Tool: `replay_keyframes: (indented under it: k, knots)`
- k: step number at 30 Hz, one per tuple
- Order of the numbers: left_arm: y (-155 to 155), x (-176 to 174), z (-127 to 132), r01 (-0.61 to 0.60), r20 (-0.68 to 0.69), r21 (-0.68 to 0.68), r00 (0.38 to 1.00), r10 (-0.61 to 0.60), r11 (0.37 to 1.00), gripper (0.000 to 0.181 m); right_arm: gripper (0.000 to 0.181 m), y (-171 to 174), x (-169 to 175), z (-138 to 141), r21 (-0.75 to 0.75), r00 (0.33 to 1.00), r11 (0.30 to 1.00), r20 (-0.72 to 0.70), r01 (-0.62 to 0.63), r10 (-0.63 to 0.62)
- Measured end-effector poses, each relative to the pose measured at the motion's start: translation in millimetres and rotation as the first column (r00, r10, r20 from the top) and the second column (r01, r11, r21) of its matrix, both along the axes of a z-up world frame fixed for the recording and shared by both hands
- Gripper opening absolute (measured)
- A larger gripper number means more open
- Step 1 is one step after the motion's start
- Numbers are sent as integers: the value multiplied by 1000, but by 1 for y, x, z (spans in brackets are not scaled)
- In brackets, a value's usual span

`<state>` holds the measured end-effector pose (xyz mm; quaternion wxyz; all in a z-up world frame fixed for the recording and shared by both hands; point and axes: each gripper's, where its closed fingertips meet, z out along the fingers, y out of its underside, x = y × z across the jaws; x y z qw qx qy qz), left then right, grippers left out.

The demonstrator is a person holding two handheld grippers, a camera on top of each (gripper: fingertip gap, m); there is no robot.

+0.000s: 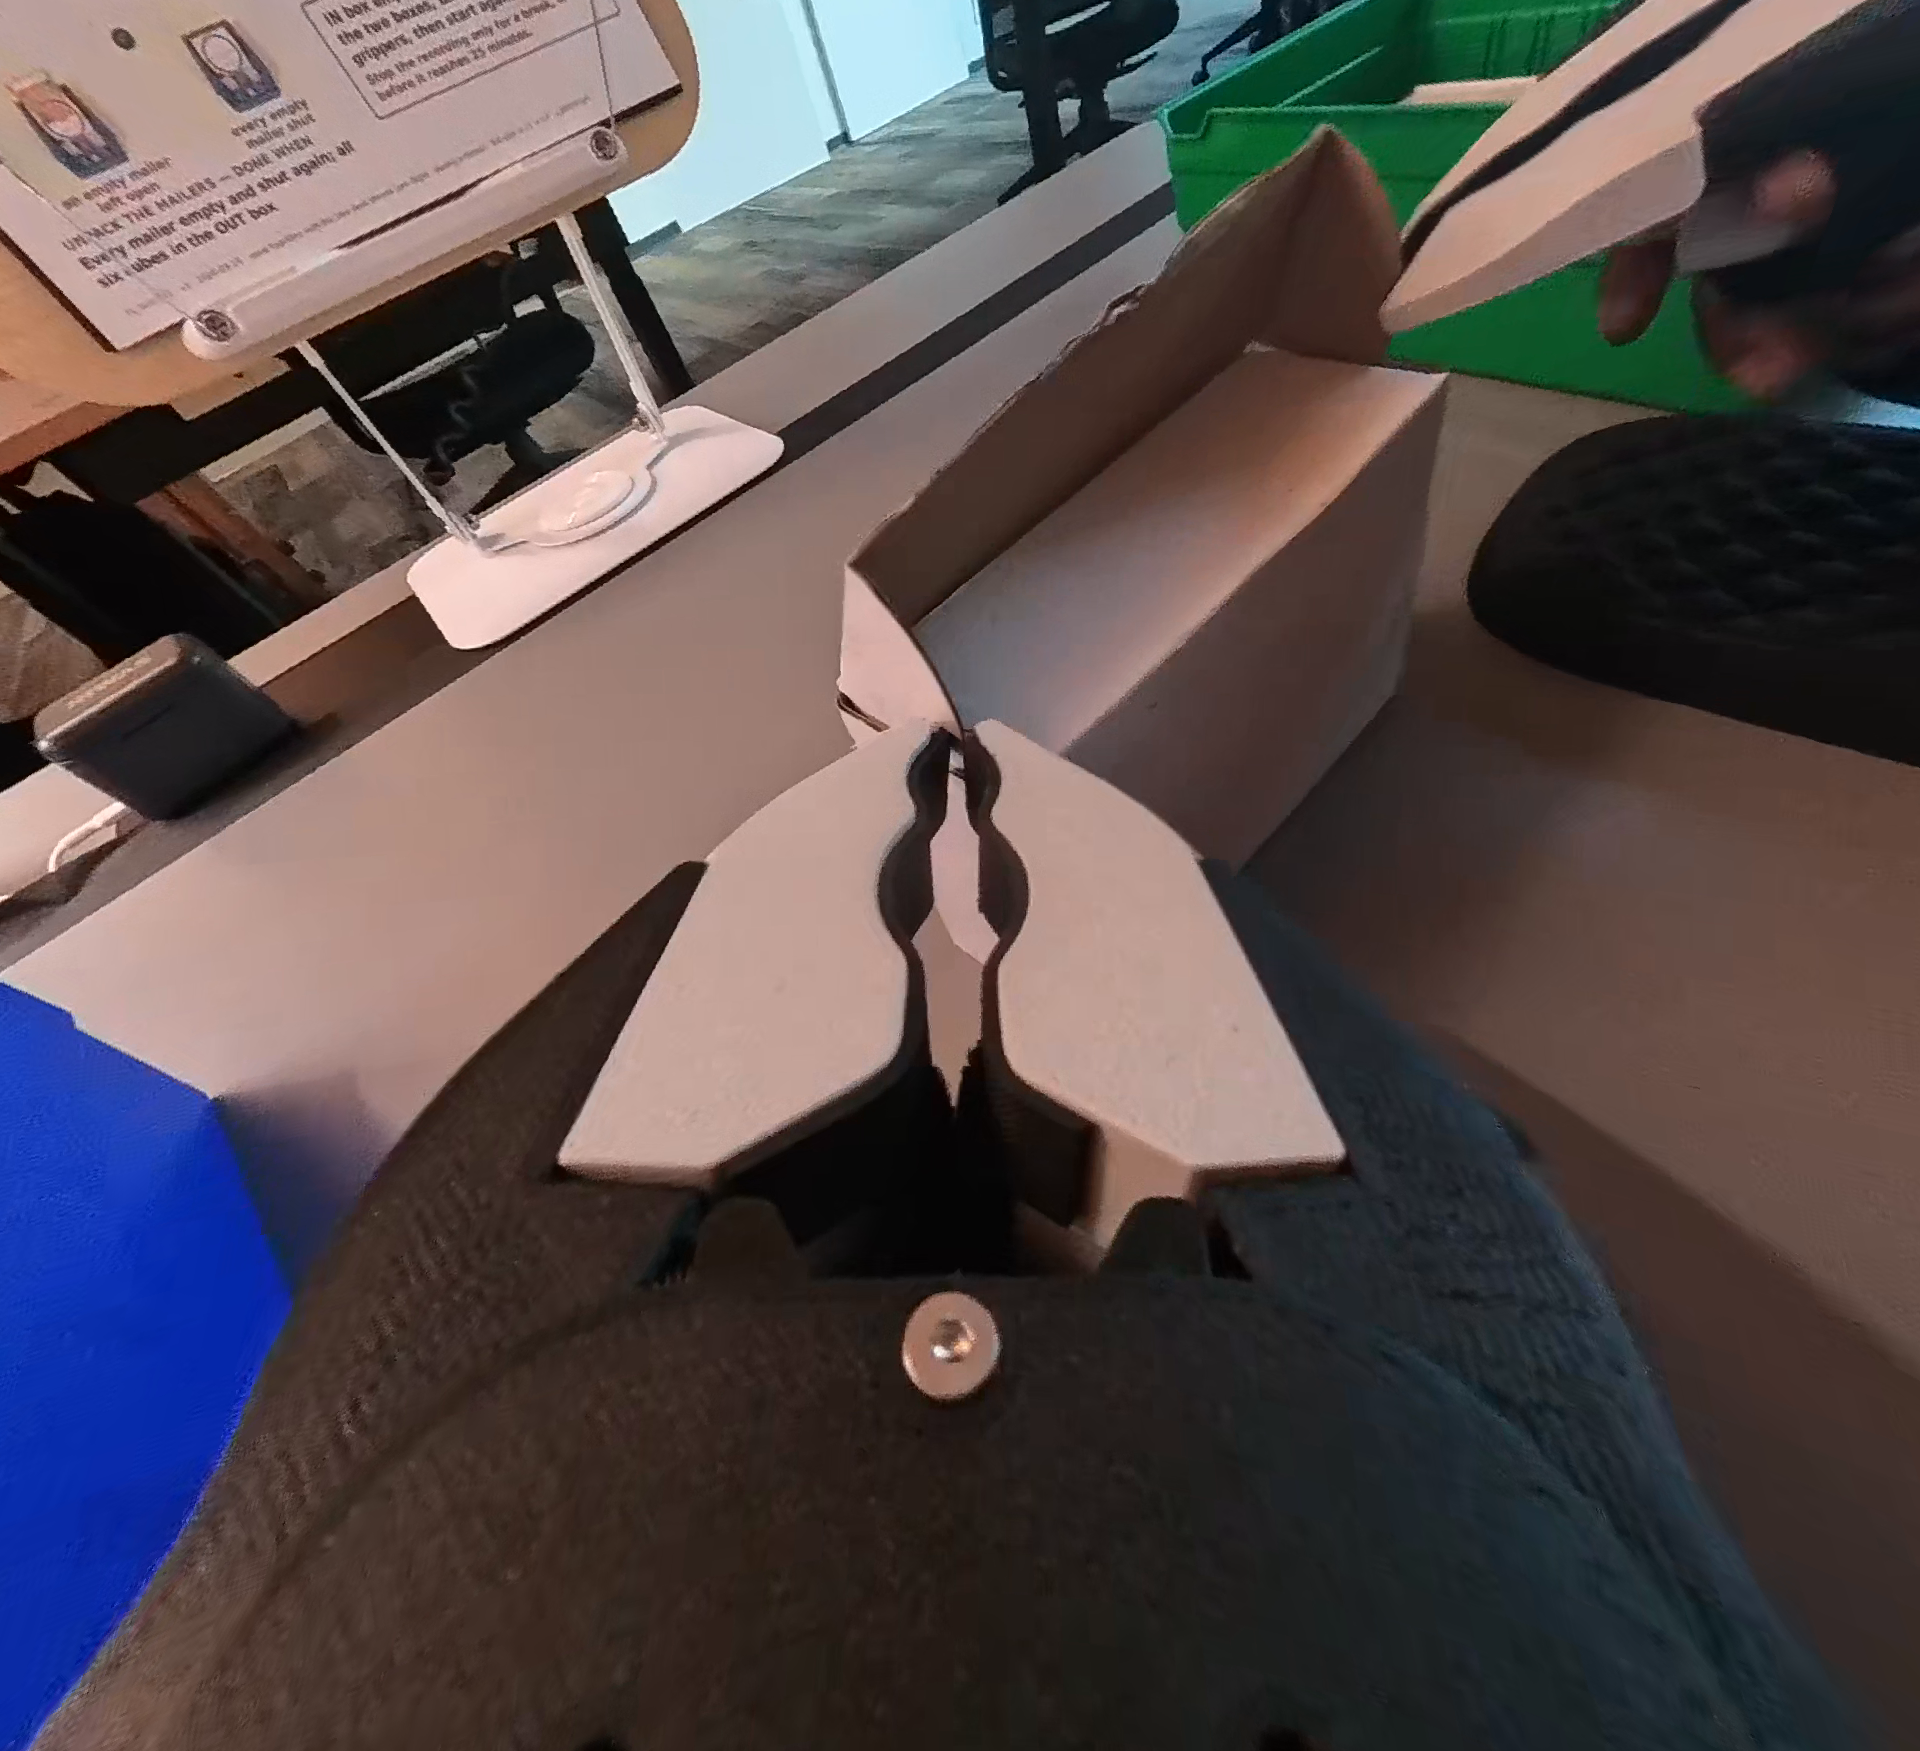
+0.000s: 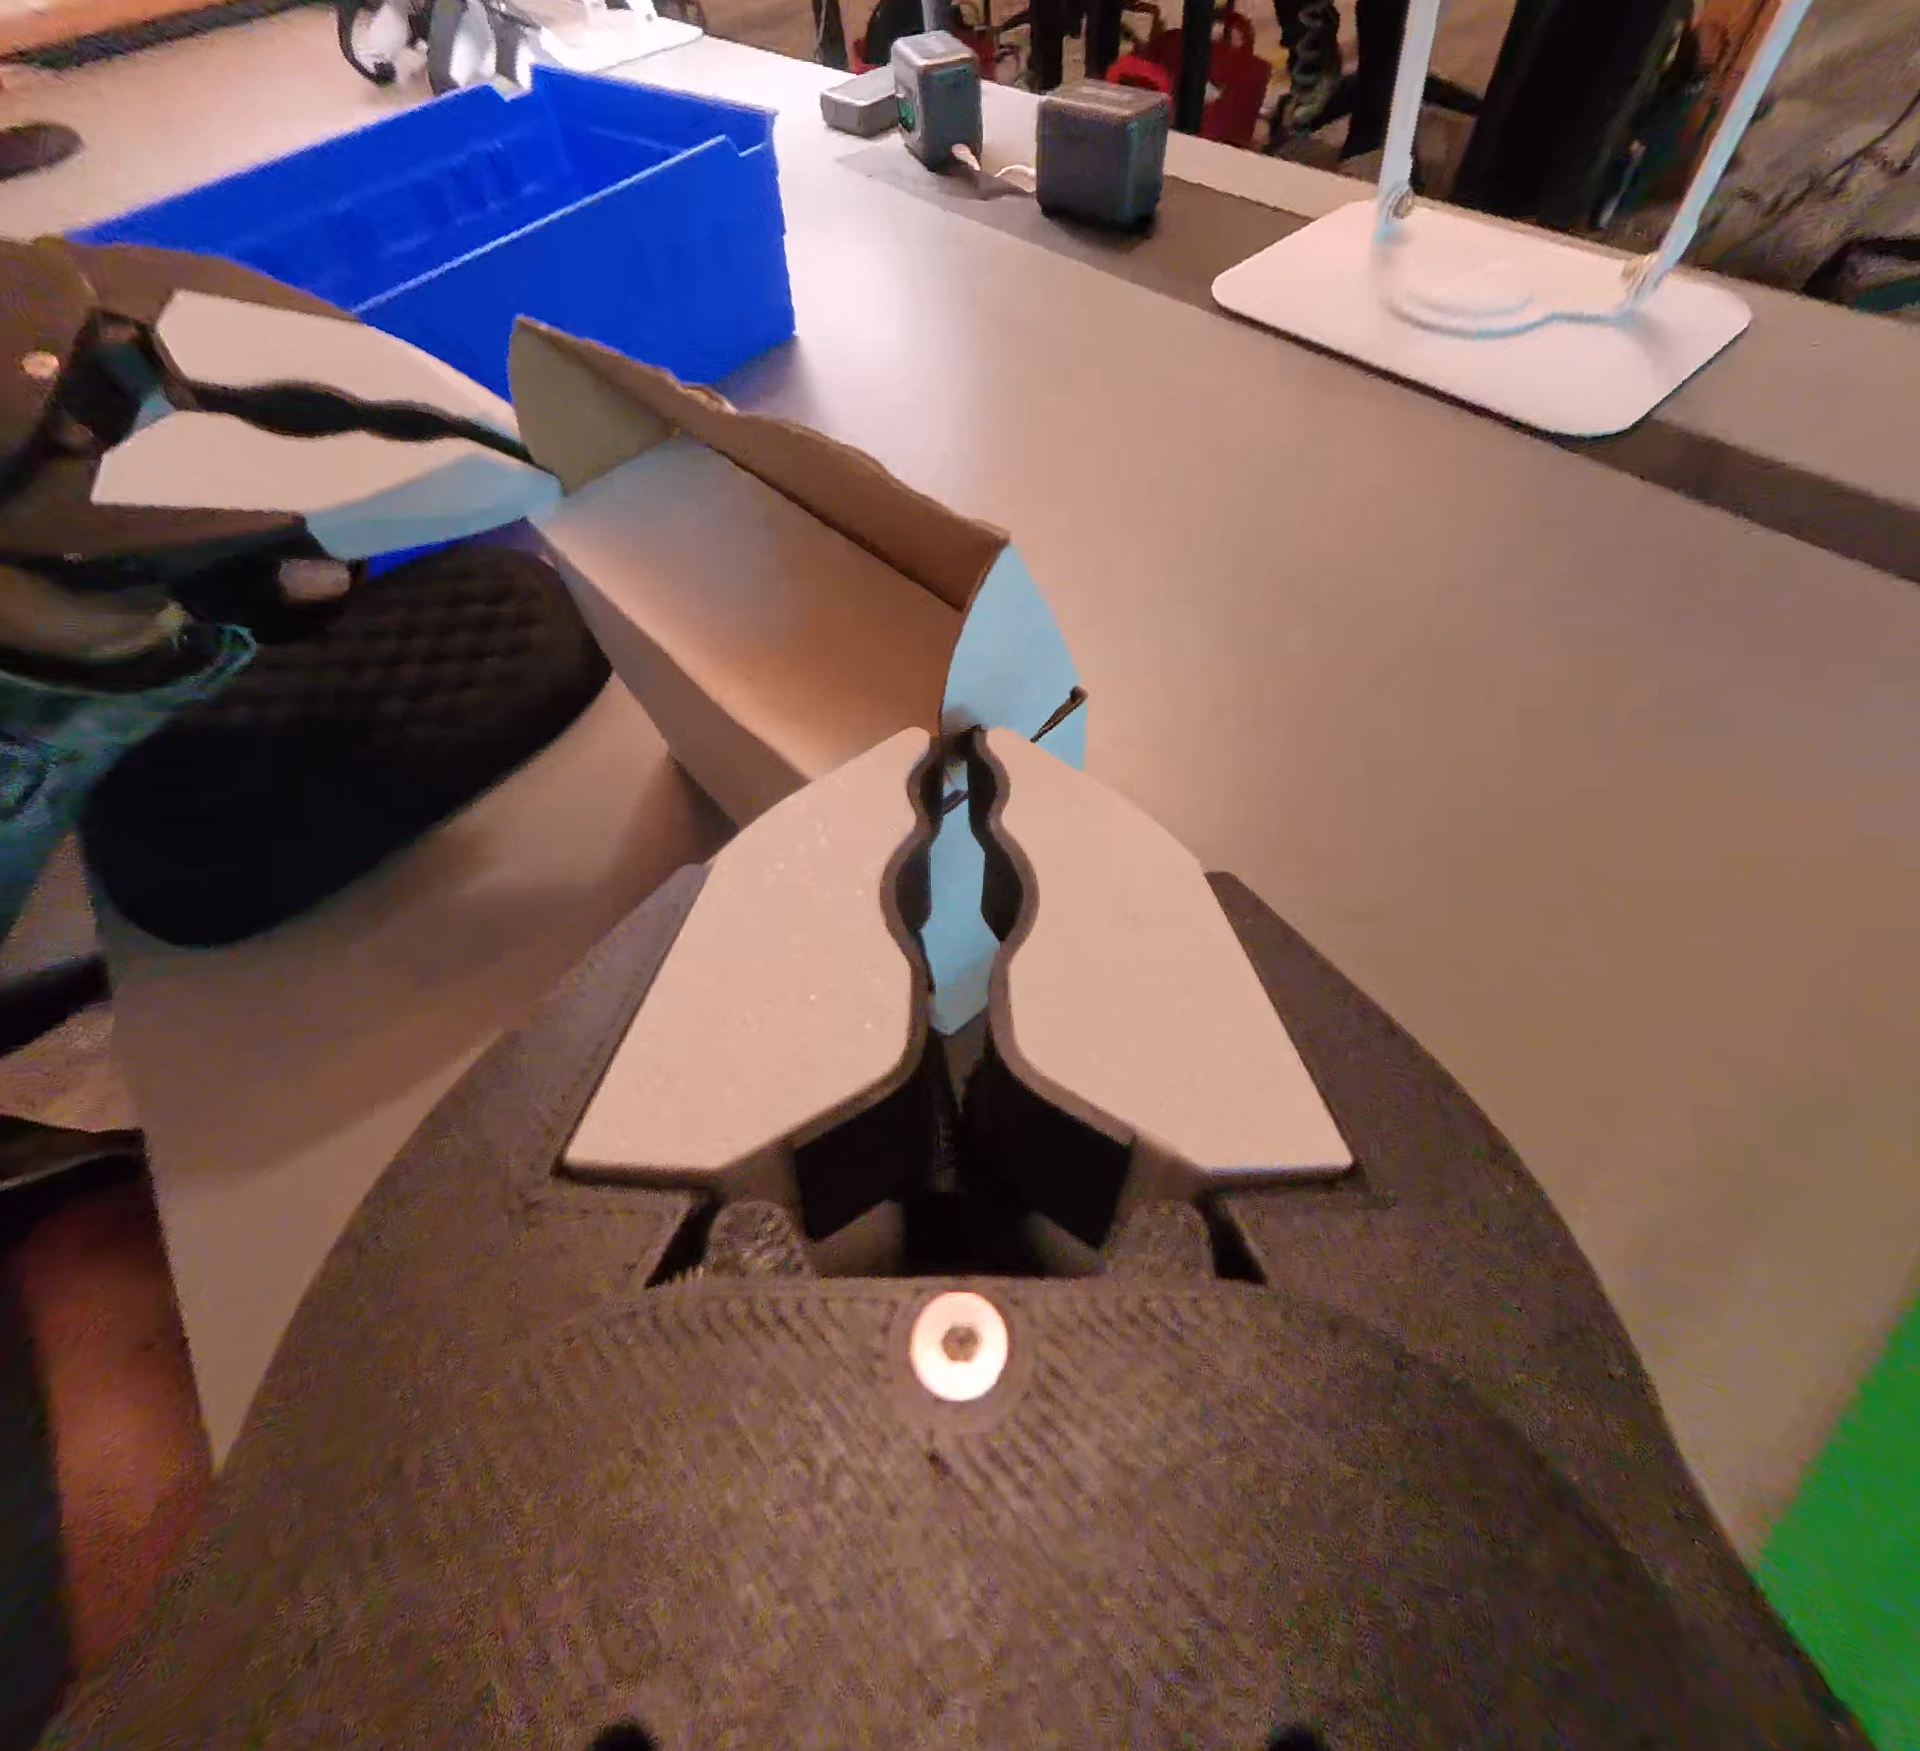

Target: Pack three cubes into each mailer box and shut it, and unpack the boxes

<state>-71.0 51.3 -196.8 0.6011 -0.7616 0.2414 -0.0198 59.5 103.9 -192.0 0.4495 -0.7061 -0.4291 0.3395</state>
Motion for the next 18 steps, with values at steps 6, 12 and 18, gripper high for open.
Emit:
replay_keyframes:
  k: [6,12,18]
  knots:
    - [0,1,0,-16,-16,12,1000,16,1000,3,4,2,1,-2,30,998,999,50,26,-28]
    - [-1,1,-1,-23,-48,23,999,24,999,3,3,-1,2,-11,199,976,979,204,40,-81]
    - [-2,1,-1,-2,-51,22,999,3,1000,4,4,-3,3,-10,187,982,982,186,-22,-14]
